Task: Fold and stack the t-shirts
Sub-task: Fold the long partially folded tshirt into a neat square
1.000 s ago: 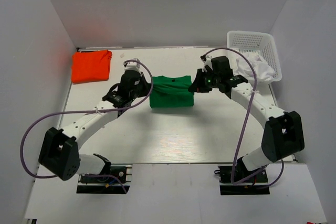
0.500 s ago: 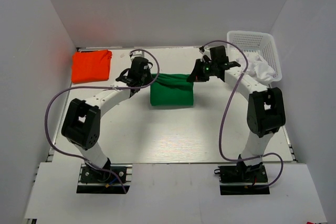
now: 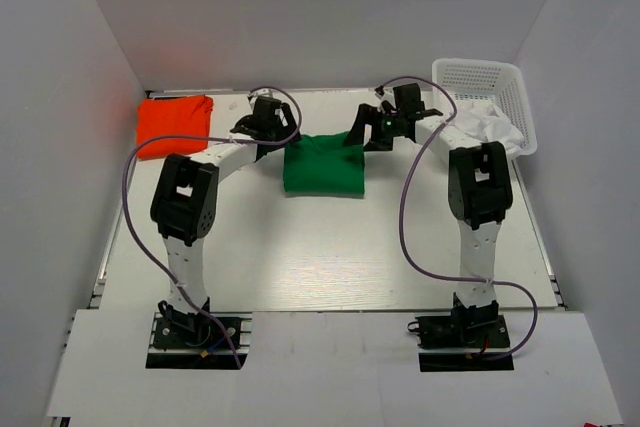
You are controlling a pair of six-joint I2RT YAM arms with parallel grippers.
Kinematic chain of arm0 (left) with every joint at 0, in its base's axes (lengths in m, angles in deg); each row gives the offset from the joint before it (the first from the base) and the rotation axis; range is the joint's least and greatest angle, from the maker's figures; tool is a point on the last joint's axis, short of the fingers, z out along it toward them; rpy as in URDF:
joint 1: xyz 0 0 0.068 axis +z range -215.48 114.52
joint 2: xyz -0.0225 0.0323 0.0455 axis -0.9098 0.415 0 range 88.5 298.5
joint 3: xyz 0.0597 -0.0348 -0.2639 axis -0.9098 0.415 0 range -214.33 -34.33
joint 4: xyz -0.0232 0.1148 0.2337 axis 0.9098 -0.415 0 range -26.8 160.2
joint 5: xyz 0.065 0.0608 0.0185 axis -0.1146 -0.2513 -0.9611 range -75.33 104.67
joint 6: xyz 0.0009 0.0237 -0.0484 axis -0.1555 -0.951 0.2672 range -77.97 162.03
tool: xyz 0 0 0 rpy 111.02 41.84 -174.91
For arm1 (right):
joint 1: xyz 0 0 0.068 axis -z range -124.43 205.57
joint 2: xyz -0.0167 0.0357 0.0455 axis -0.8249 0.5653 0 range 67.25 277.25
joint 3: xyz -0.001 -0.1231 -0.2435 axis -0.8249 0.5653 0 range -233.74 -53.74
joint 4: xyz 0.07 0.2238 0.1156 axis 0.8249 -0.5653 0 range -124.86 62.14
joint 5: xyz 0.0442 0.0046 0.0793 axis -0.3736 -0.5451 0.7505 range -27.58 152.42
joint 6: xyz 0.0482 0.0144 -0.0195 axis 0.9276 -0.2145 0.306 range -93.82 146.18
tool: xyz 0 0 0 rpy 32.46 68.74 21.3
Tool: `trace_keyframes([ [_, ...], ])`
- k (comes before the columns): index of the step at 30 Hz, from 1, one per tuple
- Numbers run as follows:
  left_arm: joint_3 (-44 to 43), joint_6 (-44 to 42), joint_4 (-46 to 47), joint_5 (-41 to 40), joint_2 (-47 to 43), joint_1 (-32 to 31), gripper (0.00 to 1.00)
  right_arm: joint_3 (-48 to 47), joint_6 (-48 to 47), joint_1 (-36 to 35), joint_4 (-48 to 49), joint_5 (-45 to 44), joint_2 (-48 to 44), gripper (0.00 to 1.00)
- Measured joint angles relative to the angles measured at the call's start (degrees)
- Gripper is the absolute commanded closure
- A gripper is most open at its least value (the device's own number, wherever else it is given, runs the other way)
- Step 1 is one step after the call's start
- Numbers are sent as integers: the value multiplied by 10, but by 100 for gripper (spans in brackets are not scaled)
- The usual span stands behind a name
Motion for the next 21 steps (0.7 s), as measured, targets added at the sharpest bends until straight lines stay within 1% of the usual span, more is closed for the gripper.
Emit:
trace_keyframes([
  [2, -13, 1, -7, 1, 16, 9, 0, -31, -7, 0, -4, -5, 21, 9],
  [4, -15, -4, -14, 4, 17, 17, 0, -42, -11, 0, 3, -14, 26, 9],
  [6, -13, -10, -12, 12, 9, 23, 0, -24, -13, 0, 18, -20, 10, 9],
  [10, 40, -26, 11, 48, -46, 26, 0, 69, -17, -4, 47, -28, -63, 9],
  [14, 67, -40, 17, 85, -85, 24, 0, 116, -26, -16, 70, -41, -116, 9],
  [19, 67, -57, 22, 101, -85, 23, 0, 124, -37, -30, 119, -57, -118, 9],
  [21, 62, -62, 22, 96, -77, 23, 0, 96, -38, -31, 119, -60, -93, 9],
])
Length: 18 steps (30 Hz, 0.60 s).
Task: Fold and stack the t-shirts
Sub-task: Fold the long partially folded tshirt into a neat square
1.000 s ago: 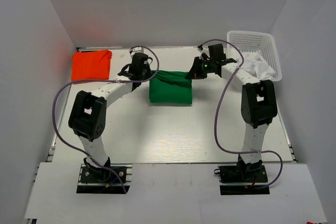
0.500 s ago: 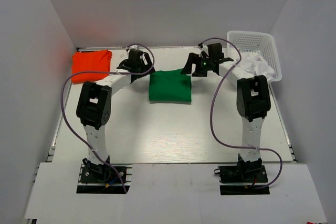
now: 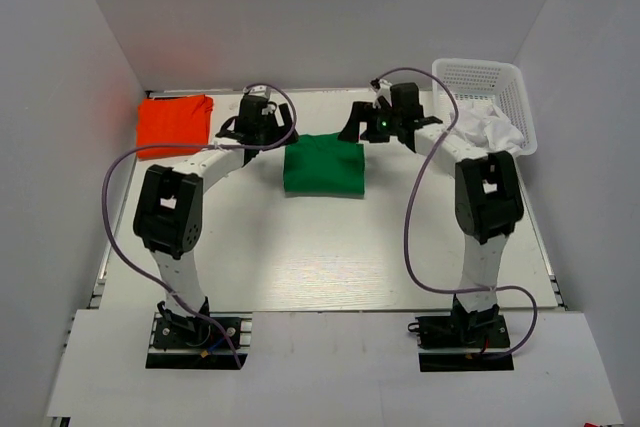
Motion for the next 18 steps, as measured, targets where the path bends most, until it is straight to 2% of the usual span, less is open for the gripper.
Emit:
trace_keyframes([
  [3, -27, -9, 1, -6, 31, 0, 3, -78, -5, 1, -2, -10, 68, 9],
  [5, -43, -15, 8, -7, 55, 0, 4, -123, -8, 1, -7, -18, 110, 13],
  [9, -65, -21, 19, -6, 104, 0, 9, -151, -11, 1, -21, -38, 155, 26],
  [12, -88, -22, 23, -1, 143, 0, 20, -156, -10, 1, -31, -43, 171, 40],
  [13, -93, -22, 24, 2, 152, 0, 32, -156, -11, 1, -32, -43, 174, 47],
  [14, -96, -22, 25, 6, 160, 0, 41, -157, -9, 1, -31, -43, 176, 62],
  [15, -98, -23, 26, 11, 165, 0, 50, -158, -9, 1, -30, -42, 177, 72],
  [16, -99, -22, 28, 15, 169, 0, 70, -158, -6, 1, -30, -40, 177, 81],
  [17, -99, -19, 30, 20, 170, 0, 79, -158, -6, 1, -28, -37, 177, 95],
  [18, -99, -19, 32, 25, 170, 0, 92, -158, -2, 0, -24, -33, 177, 100],
])
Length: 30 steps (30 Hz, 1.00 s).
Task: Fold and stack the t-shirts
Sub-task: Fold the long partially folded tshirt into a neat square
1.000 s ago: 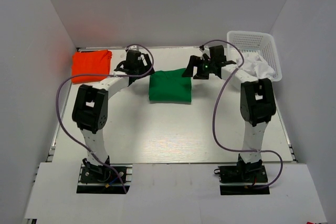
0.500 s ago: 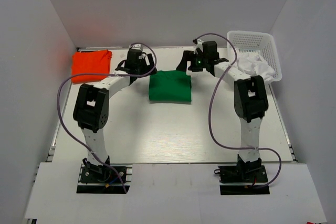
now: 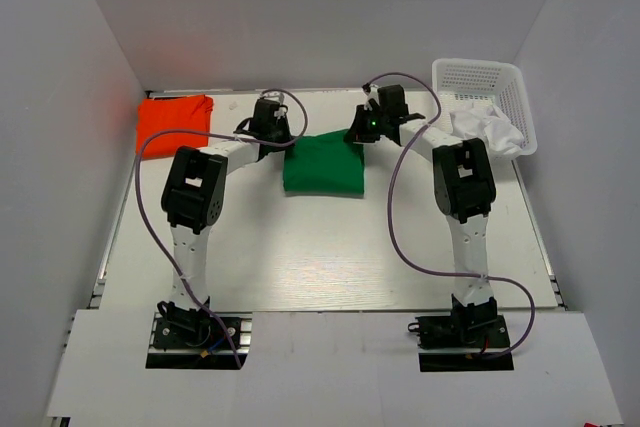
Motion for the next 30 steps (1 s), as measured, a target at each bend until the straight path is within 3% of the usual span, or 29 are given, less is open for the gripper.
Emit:
trace_keyframes([
  [1, 0, -1, 8, 3, -1, 0, 100, 2, 2, 0, 4, 4, 0, 100],
  [12, 113, 1, 113, 37, -108, -9, 100, 142, 10, 0, 57, 7, -132, 100],
  [18, 129, 10, 144, 57, -153, -12, 100, 181, 19, 2, 77, 3, -184, 100],
  [23, 118, 10, 151, 76, -138, -12, 100, 195, 31, 5, 75, -23, -186, 100],
  [30, 62, 12, 152, 86, -44, -12, 100, 166, 66, 26, 68, -55, -131, 100],
])
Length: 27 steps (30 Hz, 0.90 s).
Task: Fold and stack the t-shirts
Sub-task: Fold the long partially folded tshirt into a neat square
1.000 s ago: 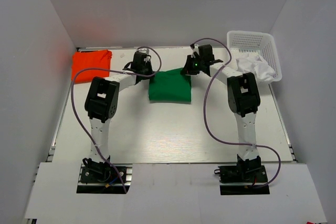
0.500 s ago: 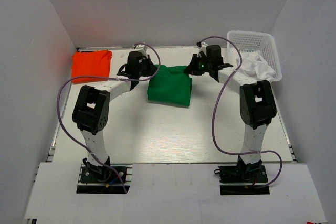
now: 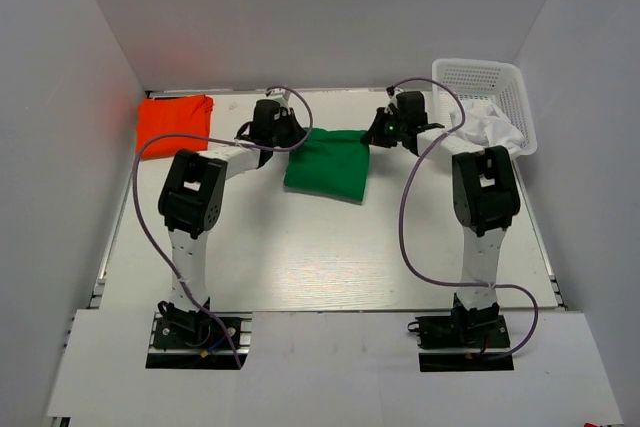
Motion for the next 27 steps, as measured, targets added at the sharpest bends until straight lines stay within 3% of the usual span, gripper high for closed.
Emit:
trace_keyframes([
  [4, -34, 2, -15, -3, 49, 0, 99, -37, 7, 9, -2, 6, 63, 92],
  [5, -38, 1, -18, -5, 54, 0, 91, -46, 8, 10, -3, 13, 78, 82],
  [6, -41, 1, -22, -7, 58, 0, 72, -53, 9, 12, -3, 20, 89, 74],
  [7, -44, -2, -24, -8, 60, 0, 43, -61, 8, 13, -5, 30, 98, 65],
  [8, -47, -6, -25, -11, 60, 0, 1, -68, 9, 14, -5, 40, 104, 34],
  [9, -50, -7, -26, -14, 60, 1, 0, -71, 11, 15, -5, 50, 105, 10],
  [14, -62, -14, -31, -27, 52, 1, 0, -66, -7, 16, 2, 60, 70, 9],
  [23, 41, -40, -39, 14, -79, 1, 0, 158, 4, 17, 62, 63, -175, 9],
  [27, 63, -48, -43, 42, -87, -4, 0, 225, 16, 16, 96, 70, -240, 9],
])
